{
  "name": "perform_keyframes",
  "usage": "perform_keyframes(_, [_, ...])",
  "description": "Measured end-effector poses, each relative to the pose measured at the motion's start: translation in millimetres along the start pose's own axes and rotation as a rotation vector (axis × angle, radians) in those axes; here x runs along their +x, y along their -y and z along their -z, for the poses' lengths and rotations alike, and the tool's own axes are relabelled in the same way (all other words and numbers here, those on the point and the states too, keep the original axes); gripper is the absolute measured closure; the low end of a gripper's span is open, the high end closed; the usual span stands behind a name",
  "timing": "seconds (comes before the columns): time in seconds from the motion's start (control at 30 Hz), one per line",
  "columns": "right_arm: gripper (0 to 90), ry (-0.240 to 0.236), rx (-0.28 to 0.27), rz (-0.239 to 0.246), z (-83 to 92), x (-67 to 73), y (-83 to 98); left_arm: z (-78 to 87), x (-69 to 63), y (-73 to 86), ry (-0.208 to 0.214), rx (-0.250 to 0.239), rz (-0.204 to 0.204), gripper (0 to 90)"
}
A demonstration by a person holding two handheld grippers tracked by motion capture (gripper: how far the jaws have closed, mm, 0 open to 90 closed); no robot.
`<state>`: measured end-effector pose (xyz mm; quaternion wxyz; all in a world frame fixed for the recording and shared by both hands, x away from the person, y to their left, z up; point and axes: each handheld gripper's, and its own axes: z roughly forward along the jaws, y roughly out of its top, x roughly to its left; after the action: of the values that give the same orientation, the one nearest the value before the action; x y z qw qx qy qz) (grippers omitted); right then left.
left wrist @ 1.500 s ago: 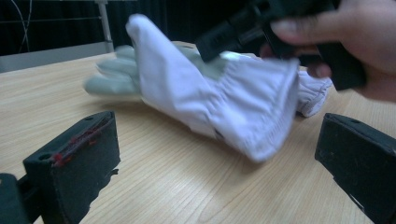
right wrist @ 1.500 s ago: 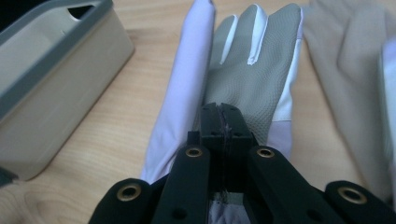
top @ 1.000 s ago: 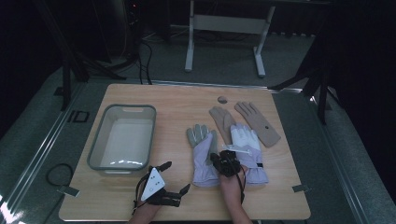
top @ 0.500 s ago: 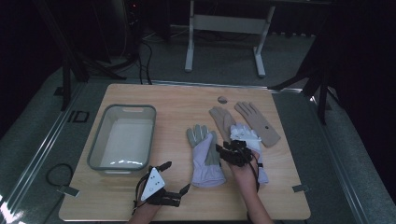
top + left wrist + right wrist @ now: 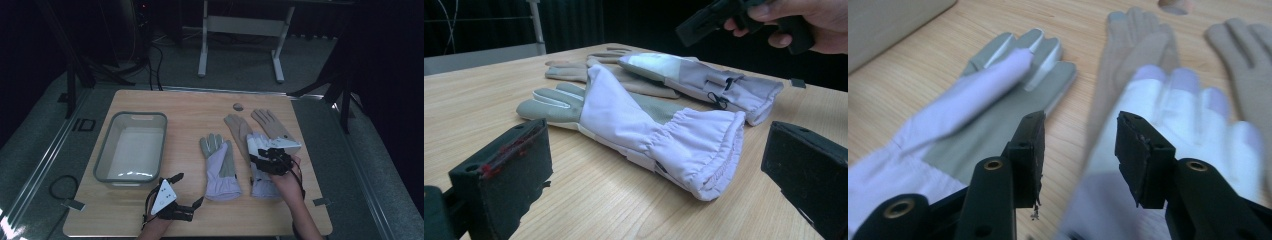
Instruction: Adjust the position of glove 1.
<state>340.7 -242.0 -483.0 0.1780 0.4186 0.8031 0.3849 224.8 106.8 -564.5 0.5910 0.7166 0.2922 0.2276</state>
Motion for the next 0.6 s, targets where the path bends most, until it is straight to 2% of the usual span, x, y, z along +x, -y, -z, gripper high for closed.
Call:
perform_keyframes(0.03, [55.1, 0.0, 0.0, 0.0, 0.0, 0.0, 0.0, 0.0, 0.0, 0.0, 0.0, 0.0, 0.0, 0.0])
perform_keyframes(0.07, [53.6, 0.005, -0.011, 0.018, 9.9, -11.3, 5.9, -0.1, -0.2, 0.0, 0.0, 0.001, 0.001, 0.0])
perform_keyframes(0.13, [54.2, 0.009, -0.023, 0.02, 16.1, -20.2, 10.6, -0.2, -0.1, 0.0, -0.001, 0.001, 0.001, 0.0])
perform_keyframes(0.27, [56.1, 0.01, 0.01, 0.027, 23.5, -33.8, 20.6, -0.3, -0.1, -0.1, -0.002, 0.002, 0.002, 0.0])
perform_keyframes(0.33, [56.5, -0.007, 0.029, 0.04, 25.5, -37.6, 26.0, -0.3, 0.0, -0.1, -0.002, 0.002, 0.003, 0.0])
perform_keyframes(0.5, [56.9, -0.062, 0.062, 0.036, 28.7, -44.0, 37.7, -0.4, -0.2, -0.1, -0.005, 0.003, 0.002, 0.0])
perform_keyframes(0.6, [57.5, -0.071, 0.073, 0.039, 26.7, -45.0, 41.6, -0.5, -0.1, -0.2, -0.004, 0.004, 0.003, 0.0])
